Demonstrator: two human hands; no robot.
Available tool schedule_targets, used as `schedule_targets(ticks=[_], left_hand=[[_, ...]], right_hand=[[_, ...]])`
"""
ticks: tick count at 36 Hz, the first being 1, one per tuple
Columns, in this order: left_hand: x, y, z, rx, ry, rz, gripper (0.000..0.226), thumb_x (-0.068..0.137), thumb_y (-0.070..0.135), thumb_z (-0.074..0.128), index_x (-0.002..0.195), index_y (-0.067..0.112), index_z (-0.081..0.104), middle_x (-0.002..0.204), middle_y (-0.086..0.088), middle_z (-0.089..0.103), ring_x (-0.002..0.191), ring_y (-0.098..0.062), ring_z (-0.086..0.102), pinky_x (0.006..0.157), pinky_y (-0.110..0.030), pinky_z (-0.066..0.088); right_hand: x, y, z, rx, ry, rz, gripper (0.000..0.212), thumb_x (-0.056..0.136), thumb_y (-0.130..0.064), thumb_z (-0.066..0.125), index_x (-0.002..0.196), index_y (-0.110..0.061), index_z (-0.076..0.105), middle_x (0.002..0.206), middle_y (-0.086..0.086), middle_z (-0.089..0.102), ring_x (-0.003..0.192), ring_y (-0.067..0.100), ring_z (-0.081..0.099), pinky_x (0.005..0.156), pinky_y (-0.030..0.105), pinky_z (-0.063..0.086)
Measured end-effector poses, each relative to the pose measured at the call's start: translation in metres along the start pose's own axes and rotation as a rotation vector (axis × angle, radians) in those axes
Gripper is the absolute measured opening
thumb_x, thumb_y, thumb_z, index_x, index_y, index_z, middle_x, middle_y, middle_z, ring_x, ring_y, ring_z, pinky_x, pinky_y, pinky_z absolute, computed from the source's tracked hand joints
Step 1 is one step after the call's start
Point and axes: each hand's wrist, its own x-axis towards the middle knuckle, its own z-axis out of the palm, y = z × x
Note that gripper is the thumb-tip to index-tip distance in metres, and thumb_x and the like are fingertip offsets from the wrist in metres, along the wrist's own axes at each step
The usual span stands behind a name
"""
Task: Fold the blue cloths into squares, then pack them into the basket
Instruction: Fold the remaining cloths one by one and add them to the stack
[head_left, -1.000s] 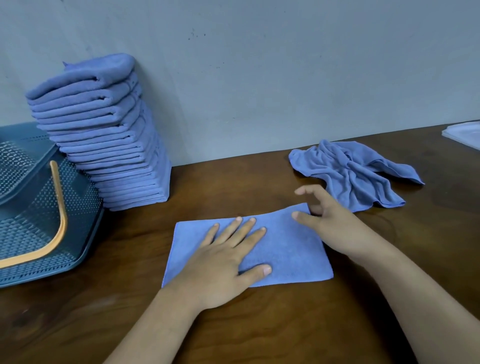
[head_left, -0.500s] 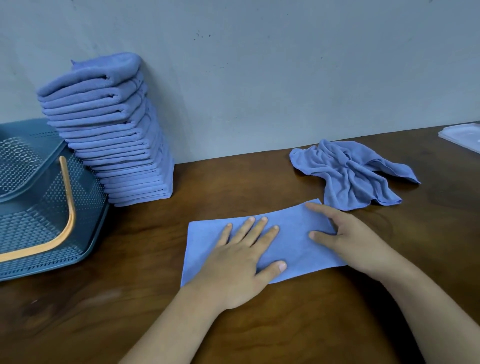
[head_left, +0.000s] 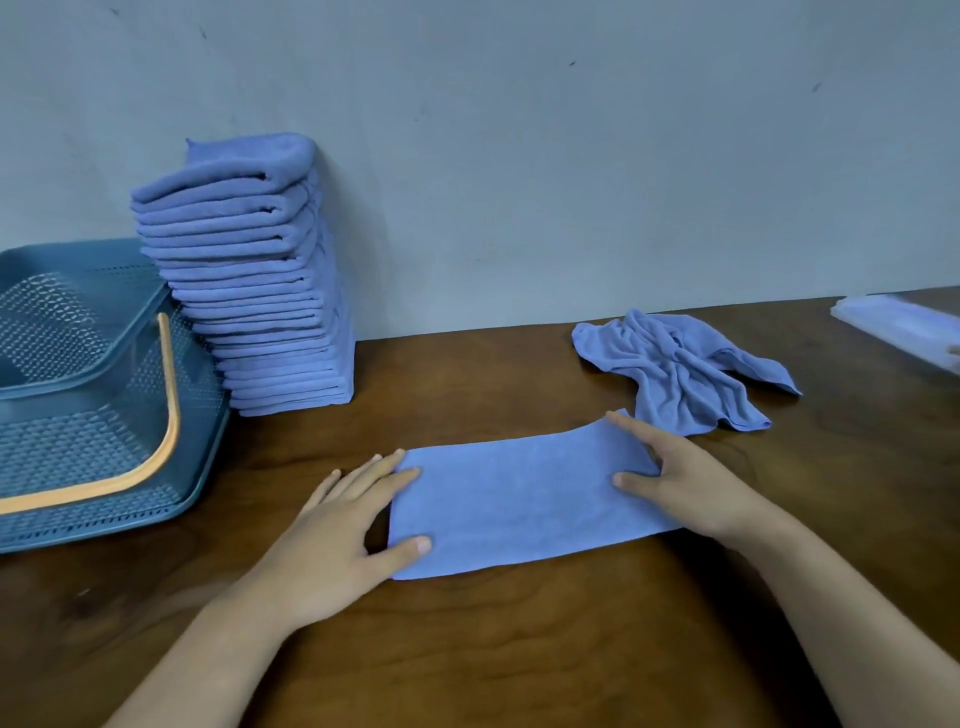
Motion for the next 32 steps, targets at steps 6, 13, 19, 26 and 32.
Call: schedule_targets(ticks=[6,13,19,26,32], left_hand=[[-0.002,-0.006,-0.001,-0.077,0.022,-0.003,0.082,0.089,0.084,0.049,0.161,0.054,0.024,0.166,0.04,0.001,0.152,0.017,-0.006,0.127,-0.026,-0.009],[0.003,-0.007,0.005,-0.12,0.047,0.016,0.08,0.092,0.082,0.048,0.162,0.049,0.027,0.166,0.037,0.006,0.154,0.012,0.004,0.128,-0.028,-0.007],[0.005,-0.015,0.008,-0.203,0.122,0.028,0.072,0.096,0.07,0.056,0.16,0.047,0.031,0.165,0.035,0.021,0.152,0.012,0.015,0.132,-0.033,0.001],[0.004,-0.016,0.007,-0.293,0.152,-0.018,0.075,0.093,0.063,0.065,0.158,0.048,0.031,0.162,0.028,0.034,0.154,-0.006,0.024,0.131,-0.041,0.016],[0.006,-0.02,0.009,-0.371,0.117,-0.085,0.098,0.084,0.069,0.071,0.16,0.055,0.01,0.159,0.039,0.03,0.161,-0.023,0.013,0.13,-0.046,0.018]], right_hand=[[0.002,-0.045,0.0,-0.062,0.051,-0.014,0.06,0.102,-0.025,0.068,0.153,-0.046,0.046,0.152,-0.029,0.041,0.137,-0.004,0.041,0.104,0.016,0.036],[-0.004,-0.103,0.006,-0.152,0.075,-0.066,0.054,0.102,-0.024,0.064,0.149,-0.047,0.051,0.132,-0.019,0.06,0.109,-0.005,0.057,0.082,0.015,0.044],[-0.008,-0.154,0.038,-0.238,0.009,-0.125,0.063,0.097,-0.017,0.063,0.154,-0.039,0.046,0.124,-0.009,0.067,0.093,-0.003,0.062,0.077,0.018,0.048],[0.002,-0.166,0.11,-0.322,-0.163,-0.103,0.055,0.096,-0.014,0.062,0.149,-0.007,0.048,0.135,0.005,0.06,0.115,0.019,0.06,0.096,0.036,0.053],[0.008,-0.149,0.142,-0.298,-0.171,-0.105,0.084,0.099,-0.021,0.061,0.168,-0.035,0.016,0.162,-0.014,0.032,0.117,0.006,0.053,0.087,0.017,0.043]])
